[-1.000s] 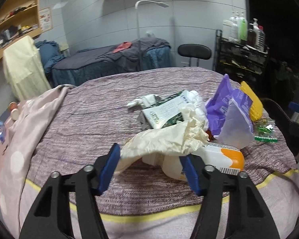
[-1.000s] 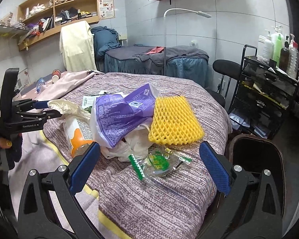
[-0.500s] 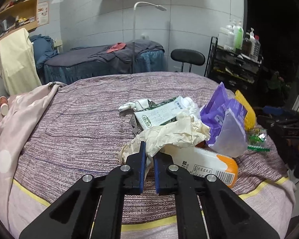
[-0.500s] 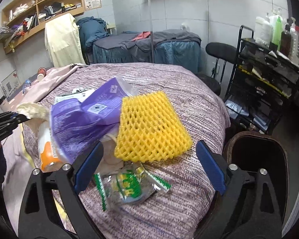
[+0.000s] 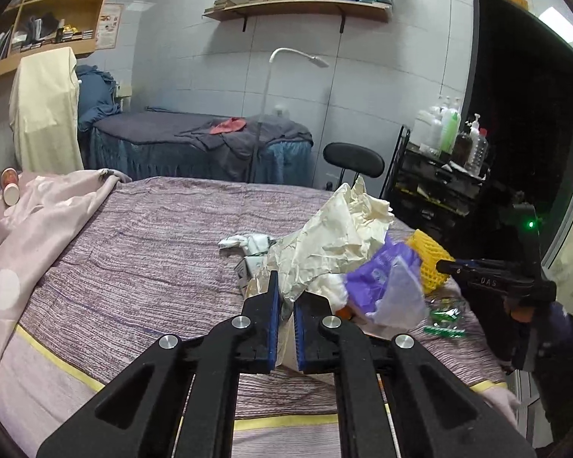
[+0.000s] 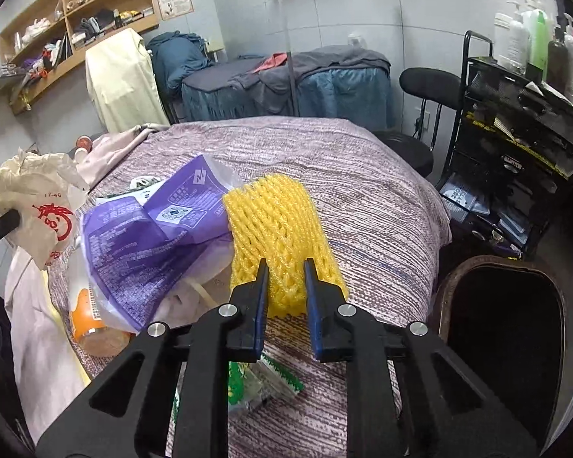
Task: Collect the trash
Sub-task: 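Grasp the yellow foam net with the right tool while the left tool grasps the white crumpled glove, then carry the yellow foam net to the brown bin and open the right tool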
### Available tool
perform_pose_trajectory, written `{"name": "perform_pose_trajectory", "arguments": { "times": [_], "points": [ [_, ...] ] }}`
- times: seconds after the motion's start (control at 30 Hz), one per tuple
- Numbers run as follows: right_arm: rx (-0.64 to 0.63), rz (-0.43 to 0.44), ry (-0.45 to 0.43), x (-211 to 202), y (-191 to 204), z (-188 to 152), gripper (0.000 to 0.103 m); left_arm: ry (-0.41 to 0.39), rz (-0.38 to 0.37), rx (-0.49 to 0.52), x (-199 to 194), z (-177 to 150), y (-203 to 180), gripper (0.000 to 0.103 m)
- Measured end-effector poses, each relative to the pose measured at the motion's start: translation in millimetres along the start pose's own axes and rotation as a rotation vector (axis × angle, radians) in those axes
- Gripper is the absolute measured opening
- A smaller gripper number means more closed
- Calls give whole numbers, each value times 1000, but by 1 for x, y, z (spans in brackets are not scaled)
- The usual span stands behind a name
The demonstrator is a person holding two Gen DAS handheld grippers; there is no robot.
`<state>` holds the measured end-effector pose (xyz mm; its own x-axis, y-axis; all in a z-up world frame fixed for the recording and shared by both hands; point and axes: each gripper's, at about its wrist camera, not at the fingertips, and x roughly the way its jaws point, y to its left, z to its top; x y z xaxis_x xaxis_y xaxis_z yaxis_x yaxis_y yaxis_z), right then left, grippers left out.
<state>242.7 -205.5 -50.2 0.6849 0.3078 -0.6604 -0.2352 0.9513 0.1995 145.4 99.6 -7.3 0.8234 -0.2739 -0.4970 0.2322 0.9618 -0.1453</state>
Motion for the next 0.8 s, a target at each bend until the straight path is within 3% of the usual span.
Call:
{"name": "perform_pose_trajectory", "arguments": {
  "times": [0.37, 0.8],
  "points": [
    [72, 36, -130, -57, -9, -13, 18, -59, -96, -21, -18, 2, -40, 7],
    [124, -27, -233, -123, -30, -47, 18, -72, -210, -32, -21, -2, -90, 7]
  ]
}}
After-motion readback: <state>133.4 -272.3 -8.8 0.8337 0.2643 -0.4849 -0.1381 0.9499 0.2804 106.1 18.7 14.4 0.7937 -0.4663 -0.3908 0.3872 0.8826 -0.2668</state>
